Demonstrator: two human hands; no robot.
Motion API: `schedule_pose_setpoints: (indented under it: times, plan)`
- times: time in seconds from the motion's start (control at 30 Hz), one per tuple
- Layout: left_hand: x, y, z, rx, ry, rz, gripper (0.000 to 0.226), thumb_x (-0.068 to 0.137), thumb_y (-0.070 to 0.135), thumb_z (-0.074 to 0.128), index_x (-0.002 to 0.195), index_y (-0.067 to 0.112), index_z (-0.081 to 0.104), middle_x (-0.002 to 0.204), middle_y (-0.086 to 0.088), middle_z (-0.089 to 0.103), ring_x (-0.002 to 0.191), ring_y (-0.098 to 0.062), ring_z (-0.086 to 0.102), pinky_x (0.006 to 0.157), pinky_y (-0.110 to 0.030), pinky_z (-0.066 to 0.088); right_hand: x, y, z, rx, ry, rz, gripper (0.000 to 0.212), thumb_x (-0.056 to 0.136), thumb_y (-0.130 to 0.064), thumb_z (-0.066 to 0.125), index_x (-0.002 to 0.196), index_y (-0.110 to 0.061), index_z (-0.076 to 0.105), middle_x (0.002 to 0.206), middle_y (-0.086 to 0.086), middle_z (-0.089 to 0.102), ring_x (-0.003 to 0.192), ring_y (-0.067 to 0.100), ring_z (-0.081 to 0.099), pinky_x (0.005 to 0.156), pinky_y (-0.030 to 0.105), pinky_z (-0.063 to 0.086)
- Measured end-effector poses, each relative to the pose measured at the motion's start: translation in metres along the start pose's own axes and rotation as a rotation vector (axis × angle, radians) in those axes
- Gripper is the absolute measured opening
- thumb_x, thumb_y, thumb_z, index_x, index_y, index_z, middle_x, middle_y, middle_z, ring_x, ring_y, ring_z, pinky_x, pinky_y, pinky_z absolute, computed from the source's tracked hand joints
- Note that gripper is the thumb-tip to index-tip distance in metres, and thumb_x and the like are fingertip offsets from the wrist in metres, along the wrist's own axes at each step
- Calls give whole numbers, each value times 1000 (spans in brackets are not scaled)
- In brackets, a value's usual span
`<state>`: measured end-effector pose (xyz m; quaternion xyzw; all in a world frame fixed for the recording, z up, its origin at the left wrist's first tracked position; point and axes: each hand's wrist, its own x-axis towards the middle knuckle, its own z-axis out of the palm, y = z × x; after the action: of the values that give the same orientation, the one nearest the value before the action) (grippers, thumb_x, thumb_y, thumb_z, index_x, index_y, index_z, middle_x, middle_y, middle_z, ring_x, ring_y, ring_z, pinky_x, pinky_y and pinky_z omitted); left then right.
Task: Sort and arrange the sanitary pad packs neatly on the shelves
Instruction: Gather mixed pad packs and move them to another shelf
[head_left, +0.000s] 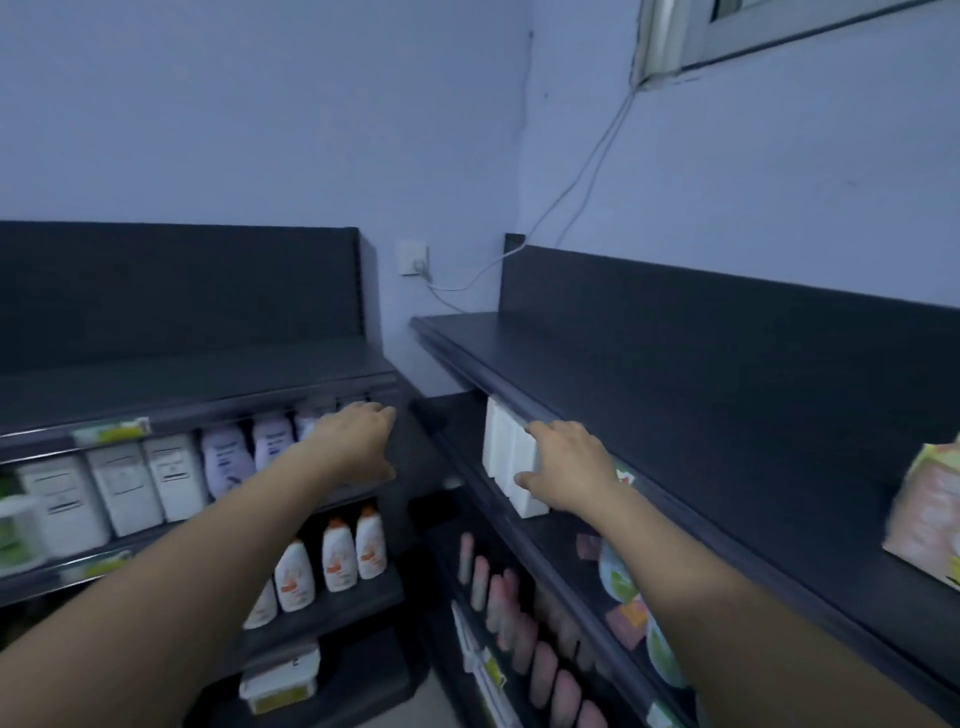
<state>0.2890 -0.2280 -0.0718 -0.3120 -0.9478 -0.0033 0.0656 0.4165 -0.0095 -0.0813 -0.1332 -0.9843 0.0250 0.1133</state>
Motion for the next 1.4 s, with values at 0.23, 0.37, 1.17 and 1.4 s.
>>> schedule_pose_setpoints:
  times: [0.23, 0.37, 1.17, 1.4]
  plan:
    - [-40, -121, 0, 50, -45, -221, 63, 77, 42, 69, 129, 15, 46, 135, -3, 48, 128, -23, 43, 98, -38, 44, 46, -119, 18, 32, -20, -187, 62, 87, -45, 63, 138, -17, 40, 135, 8, 48, 126, 28, 41, 99, 39, 41]
    - [-60, -190, 0, 88, -63, -310, 70, 80, 44, 70, 137, 15, 40, 139, -4, 46, 129, -24, 43, 100, -39, 43, 73, -193, 28, 43, -35, -281, 61, 86, -45, 64, 135, -17, 43, 134, 7, 49, 125, 28, 42, 96, 38, 40]
    - [-189, -524, 10, 125, -96, -732, 72, 82, 45, 68, 140, 13, 39, 144, -4, 43, 134, -23, 39, 105, -41, 41, 169, -575, 84, 130, -83, -709, 62, 88, -45, 62, 139, -18, 40, 136, 7, 49, 127, 28, 41, 99, 39, 39]
    - [-197, -601, 16, 133, -79, -837, 67, 80, 42, 69, 135, 13, 42, 135, -4, 48, 126, -23, 44, 99, -41, 45, 206, -671, 106, 153, -97, -827, 61, 87, -46, 62, 137, -17, 42, 135, 7, 50, 127, 28, 42, 99, 40, 40]
